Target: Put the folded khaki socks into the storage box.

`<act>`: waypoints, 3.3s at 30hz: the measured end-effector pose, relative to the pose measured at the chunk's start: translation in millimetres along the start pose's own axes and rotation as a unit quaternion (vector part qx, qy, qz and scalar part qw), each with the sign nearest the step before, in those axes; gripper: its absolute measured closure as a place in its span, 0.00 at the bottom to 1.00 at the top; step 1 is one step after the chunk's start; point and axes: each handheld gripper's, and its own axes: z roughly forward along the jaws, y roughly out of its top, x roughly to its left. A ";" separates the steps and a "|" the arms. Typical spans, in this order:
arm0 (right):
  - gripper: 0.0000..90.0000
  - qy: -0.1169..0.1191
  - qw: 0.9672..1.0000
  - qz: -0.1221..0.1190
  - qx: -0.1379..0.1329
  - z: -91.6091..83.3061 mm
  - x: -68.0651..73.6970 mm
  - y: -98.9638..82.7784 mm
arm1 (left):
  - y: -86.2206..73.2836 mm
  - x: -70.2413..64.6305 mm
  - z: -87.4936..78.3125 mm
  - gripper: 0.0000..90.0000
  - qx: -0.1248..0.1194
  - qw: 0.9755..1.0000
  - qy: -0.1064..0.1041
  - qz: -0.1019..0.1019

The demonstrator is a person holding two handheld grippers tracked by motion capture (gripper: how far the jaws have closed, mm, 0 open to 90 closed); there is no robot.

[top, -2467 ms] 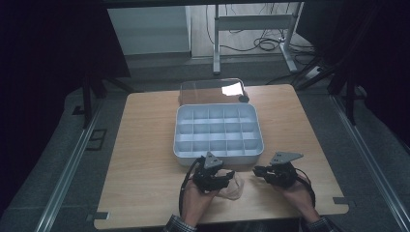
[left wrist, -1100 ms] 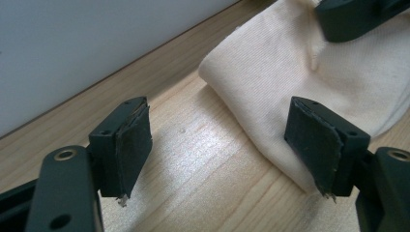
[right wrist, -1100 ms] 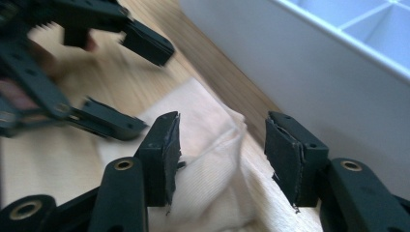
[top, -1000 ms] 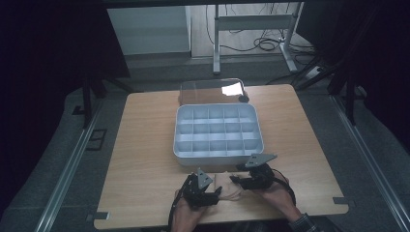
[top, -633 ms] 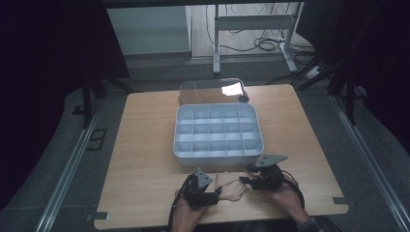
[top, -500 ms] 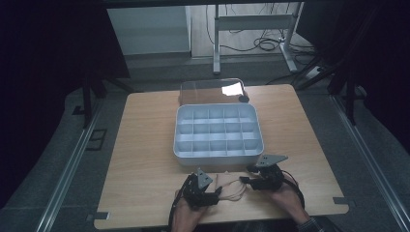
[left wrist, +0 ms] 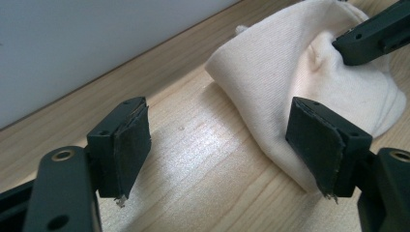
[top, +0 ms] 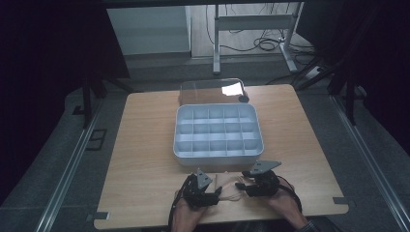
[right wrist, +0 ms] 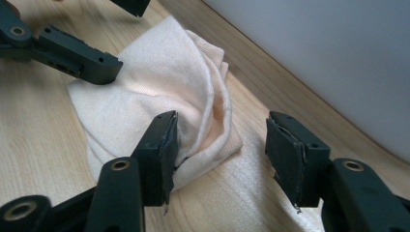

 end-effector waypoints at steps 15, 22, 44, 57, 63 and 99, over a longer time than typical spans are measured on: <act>0.51 0.006 1.000 -0.006 -0.006 0.6 -2.7 -2.3 | 1.3 2.8 3.9 0.64 0.011 0.997 -0.065 -0.045; 0.51 0.009 1.000 -0.003 -0.007 0.7 -3.3 -2.8 | 2.4 6.7 6.4 0.89 0.019 0.991 -0.112 -0.072; 0.99 0.062 0.997 -0.036 0.005 9.6 19.6 33.0 | 6.5 7.0 1.1 0.94 0.008 0.991 -0.106 -0.084; 1.00 0.049 0.998 -0.024 0.006 26.1 18.4 22.1 | 15.1 7.9 -1.4 0.95 -0.012 0.987 -0.129 -0.097; 1.00 0.051 0.998 -0.023 -0.001 26.0 17.8 20.1 | 18.6 4.5 -1.3 0.95 -0.009 0.989 -0.121 -0.086; 1.00 0.015 1.000 -0.017 0.002 26.7 10.9 28.7 | 24.8 -2.1 -0.9 0.94 0.005 0.994 -0.094 -0.063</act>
